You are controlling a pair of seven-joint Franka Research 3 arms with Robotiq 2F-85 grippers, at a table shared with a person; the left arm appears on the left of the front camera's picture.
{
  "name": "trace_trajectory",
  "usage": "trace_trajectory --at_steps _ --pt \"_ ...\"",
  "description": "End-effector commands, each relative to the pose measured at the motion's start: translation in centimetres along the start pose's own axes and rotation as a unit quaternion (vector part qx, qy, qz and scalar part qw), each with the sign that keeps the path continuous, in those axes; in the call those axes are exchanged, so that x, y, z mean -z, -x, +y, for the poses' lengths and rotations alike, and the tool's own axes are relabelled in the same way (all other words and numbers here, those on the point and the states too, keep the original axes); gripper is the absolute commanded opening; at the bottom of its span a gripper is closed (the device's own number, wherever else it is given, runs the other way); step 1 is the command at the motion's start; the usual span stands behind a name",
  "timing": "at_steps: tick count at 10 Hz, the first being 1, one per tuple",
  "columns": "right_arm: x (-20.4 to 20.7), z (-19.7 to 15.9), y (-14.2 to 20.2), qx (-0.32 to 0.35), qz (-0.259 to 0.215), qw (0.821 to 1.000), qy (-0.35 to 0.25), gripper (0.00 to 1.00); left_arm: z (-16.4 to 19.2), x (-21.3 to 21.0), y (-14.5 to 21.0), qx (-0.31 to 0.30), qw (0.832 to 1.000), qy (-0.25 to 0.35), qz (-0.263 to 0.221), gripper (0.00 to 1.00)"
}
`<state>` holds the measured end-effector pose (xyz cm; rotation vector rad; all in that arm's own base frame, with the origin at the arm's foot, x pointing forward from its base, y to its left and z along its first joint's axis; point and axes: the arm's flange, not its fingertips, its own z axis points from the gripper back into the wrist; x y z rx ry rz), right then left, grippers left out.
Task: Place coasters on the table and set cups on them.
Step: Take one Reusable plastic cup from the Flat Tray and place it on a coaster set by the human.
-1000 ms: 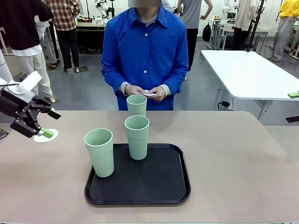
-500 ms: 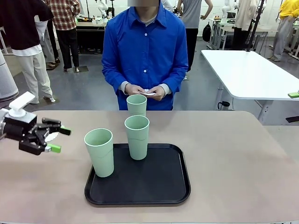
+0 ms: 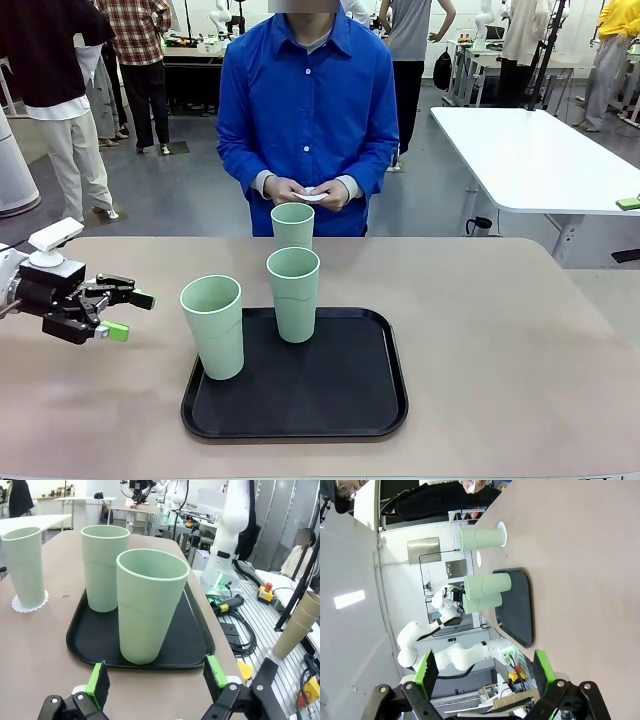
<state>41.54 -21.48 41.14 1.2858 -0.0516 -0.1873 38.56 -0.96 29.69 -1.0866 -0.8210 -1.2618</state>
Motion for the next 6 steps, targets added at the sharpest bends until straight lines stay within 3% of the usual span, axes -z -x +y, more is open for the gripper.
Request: trace_trajectory --at_steps 1,4,5,6 --pt "0.0 0.0 0.1 0.001 0.001 1.000 -0.004 1.00 -0.4 0.3 0.2 -0.005 1.000 0.003 -0.003 1.00" --pt "0.0 0.0 0.1 0.001 0.001 1.000 -0.004 1.00 -0.1 0.2 0.2 -0.002 1.000 0.003 0.001 1.00" --pt "0.0 0.0 0.1 0.001 0.001 1.000 -0.004 1.00 0.8 0.6 0.3 0.016 0.998 0.010 -0.060 1.00" --pt "0.0 0.0 0.1 0.001 0.001 1.000 -0.004 1.00 1.3 1.1 0.7 0.021 0.997 0.000 -0.075 1.00"
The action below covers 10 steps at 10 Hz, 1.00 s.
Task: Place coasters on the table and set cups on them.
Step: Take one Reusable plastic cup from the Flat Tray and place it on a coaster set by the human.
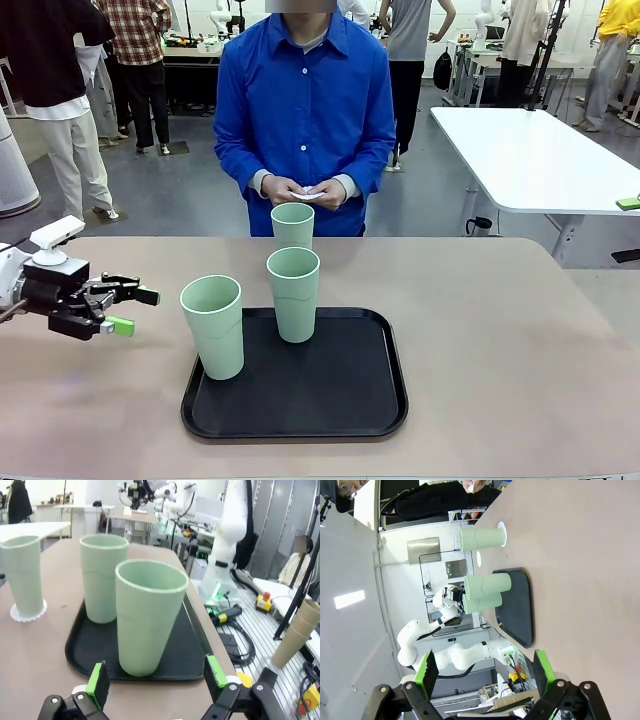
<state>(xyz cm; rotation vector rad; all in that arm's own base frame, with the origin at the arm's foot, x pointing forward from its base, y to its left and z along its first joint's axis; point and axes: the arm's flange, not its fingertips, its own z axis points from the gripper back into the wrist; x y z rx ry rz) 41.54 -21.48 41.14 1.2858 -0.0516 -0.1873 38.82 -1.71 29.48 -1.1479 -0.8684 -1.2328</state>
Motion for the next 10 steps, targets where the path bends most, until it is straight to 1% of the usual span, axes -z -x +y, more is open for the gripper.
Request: trace_trajectory --at_steps 1,2,3,7,10 --pt "0.0 0.0 0.1 0.001 0.001 1.000 -0.004 1.00 1.4 0.7 1.2 0.029 0.998 -0.012 -0.055 1.00" --pt "0.0 0.0 0.1 0.001 0.001 1.000 -0.004 1.00 1.7 1.0 1.8 0.035 0.997 -0.026 -0.068 1.00" --pt "0.0 0.0 0.1 0.001 0.001 1.000 -0.004 1.00 2.0 1.6 2.2 0.037 0.997 -0.027 -0.064 1.00" --pt "0.0 0.0 0.1 0.001 0.001 1.000 -0.004 1.00 1.7 4.1 3.4 0.062 0.997 0.007 -0.053 1.00" --pt "0.0 0.0 0.1 0.001 0.001 1.000 -0.004 1.00 1.8 5.3 3.3 0.082 0.995 0.005 -0.058 1.00"
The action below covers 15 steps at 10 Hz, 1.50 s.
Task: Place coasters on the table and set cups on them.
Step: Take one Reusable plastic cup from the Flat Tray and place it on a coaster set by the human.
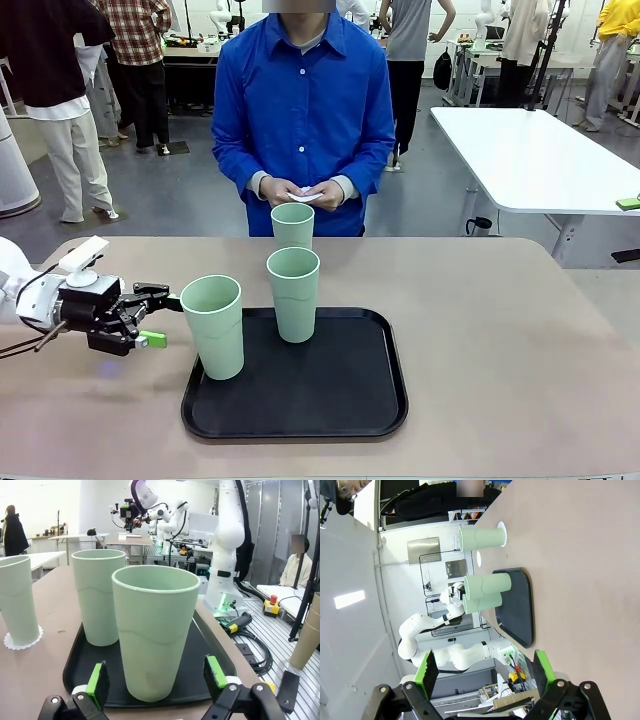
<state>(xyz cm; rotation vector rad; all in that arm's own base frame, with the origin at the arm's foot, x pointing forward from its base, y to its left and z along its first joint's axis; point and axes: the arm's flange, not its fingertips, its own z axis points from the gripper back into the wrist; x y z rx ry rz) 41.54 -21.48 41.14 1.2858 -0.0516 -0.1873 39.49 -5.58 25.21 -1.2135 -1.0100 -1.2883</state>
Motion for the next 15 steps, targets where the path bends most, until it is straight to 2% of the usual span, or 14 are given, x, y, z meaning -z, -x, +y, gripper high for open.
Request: trace_trajectory --at_steps 1,15 --pt "0.0 0.0 0.1 0.001 0.001 1.000 -0.004 1.00 0.4 0.7 0.5 0.028 1.000 -0.009 -0.005 1.00" --pt "0.0 0.0 0.1 0.001 0.001 1.000 -0.004 1.00 3.0 5.3 2.5 0.000 0.999 0.048 0.002 1.00"
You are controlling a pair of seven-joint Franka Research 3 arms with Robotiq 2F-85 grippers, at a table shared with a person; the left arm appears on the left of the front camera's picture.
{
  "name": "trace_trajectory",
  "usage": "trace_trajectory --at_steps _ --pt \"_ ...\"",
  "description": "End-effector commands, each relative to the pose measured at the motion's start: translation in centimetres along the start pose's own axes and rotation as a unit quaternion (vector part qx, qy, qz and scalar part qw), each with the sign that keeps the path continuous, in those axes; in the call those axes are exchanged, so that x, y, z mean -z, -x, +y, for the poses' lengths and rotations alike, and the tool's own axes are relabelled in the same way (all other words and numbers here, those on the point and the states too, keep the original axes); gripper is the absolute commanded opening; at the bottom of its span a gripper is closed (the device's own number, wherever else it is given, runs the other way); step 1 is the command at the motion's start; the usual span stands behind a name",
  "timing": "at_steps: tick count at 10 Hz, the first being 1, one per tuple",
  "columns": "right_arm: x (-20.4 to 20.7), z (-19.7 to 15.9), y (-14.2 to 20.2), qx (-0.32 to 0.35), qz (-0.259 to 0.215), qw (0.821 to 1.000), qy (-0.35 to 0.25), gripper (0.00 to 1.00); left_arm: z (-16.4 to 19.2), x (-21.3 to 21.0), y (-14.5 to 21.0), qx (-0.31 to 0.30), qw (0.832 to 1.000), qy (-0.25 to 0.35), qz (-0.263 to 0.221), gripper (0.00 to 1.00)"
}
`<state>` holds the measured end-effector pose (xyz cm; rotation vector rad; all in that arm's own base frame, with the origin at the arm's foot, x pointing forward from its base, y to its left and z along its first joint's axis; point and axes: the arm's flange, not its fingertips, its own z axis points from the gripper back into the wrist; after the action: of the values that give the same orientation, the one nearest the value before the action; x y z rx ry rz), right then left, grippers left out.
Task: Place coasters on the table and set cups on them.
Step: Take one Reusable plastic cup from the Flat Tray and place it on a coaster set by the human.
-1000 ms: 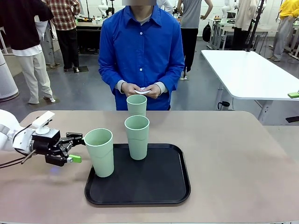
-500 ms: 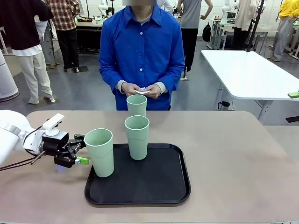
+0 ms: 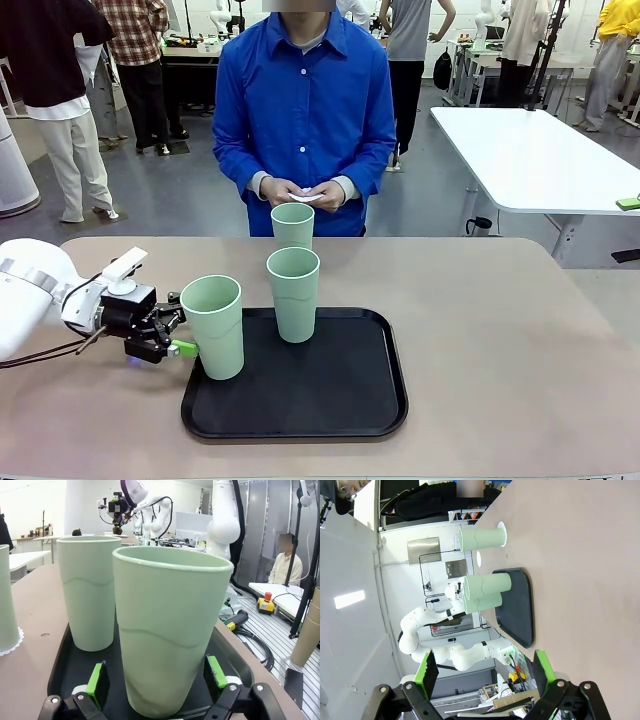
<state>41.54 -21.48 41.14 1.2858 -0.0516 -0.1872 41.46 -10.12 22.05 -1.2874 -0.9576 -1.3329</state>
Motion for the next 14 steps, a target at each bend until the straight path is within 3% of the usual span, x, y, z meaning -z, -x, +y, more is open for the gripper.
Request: trace_trajectory --at_steps 1,6,7,8,9,11,12,14 --pt "0.0 0.0 0.1 0.001 0.001 1.000 -0.004 1.00 0.4 1.0 0.1 0.003 1.000 0.015 0.004 1.00" --pt "0.0 0.0 0.1 0.001 0.001 1.000 -0.004 1.00 1.1 3.0 0.1 0.013 0.999 0.038 0.006 1.00" --pt "0.0 0.0 0.1 0.001 0.001 1.000 -0.004 1.00 1.1 2.9 0.1 0.014 0.999 0.037 0.005 0.46" --pt "0.0 0.0 0.1 0.001 0.001 1.000 -0.004 1.00 1.1 2.8 0.0 0.017 0.999 0.040 0.006 0.45" --pt "0.0 0.0 0.1 0.001 0.001 1.000 -0.004 1.00 1.0 2.6 -0.1 0.019 0.999 0.041 0.006 0.00" --pt "0.0 0.0 0.1 0.001 0.001 1.000 -0.004 1.00 0.3 2.3 -0.7 0.022 0.999 0.048 0.011 0.00" --pt "0.0 0.0 0.1 0.001 0.001 1.000 -0.004 1.00 -0.7 2.2 -2.4 0.009 0.999 0.042 0.015 0.67" --pt "0.0 0.0 0.1 0.001 0.001 1.000 -0.004 1.00 -3.0 1.6 -8.4 0.027 0.998 0.048 0.016 0.67"
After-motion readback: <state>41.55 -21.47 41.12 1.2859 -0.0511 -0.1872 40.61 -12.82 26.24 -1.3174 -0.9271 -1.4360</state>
